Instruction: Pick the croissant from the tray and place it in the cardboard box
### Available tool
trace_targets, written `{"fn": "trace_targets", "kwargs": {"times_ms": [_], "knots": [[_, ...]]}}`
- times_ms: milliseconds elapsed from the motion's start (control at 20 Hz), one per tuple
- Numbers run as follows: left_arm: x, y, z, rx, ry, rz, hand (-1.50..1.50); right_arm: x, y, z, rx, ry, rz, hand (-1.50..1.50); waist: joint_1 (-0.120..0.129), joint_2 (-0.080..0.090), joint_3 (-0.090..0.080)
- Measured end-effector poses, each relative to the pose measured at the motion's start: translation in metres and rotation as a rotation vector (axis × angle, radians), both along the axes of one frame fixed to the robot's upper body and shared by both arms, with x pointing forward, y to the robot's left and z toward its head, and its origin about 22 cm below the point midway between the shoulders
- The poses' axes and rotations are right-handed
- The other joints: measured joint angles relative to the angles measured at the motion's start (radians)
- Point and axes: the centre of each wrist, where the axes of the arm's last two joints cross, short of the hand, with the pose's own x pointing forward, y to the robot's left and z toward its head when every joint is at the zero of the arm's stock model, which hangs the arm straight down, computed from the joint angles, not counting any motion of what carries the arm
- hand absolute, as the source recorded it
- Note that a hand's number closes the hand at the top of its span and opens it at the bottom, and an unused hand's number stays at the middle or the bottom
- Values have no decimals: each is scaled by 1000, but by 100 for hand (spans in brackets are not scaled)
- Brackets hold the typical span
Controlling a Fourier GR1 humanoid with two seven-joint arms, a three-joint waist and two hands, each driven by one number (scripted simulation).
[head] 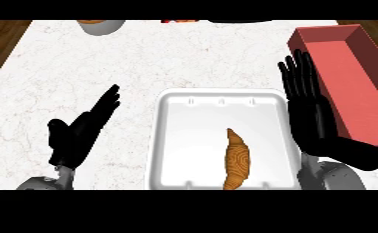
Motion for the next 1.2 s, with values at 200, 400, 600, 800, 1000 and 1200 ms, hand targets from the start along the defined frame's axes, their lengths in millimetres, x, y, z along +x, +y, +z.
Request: {"fn": "trace_targets", "kwargs": {"times_ms": [200,400,600,800,1000,1200], "knots": [[2,10,9,-31,-64,112,0,-22,-38,-11,-21,66,-233,150,-4,10,-10],[5,24,18,-81,-135,266,0,-59,-101,-46,-248,255,-519,150,-30,21,-22],[6,32,22,-137,-153,339,0,-102,-117,-63,-382,320,-724,-150,-18,17,-25],[13,27,20,-164,-163,355,0,-137,-116,-54,-551,293,-758,-150,-5,21,-21],[16,24,23,-174,-169,354,0,-163,-119,-29,-727,351,-674,-150,7,25,-20],[15,25,24,-179,-178,347,0,-178,-118,-3,-879,490,-501,-150,22,30,-22]]}}
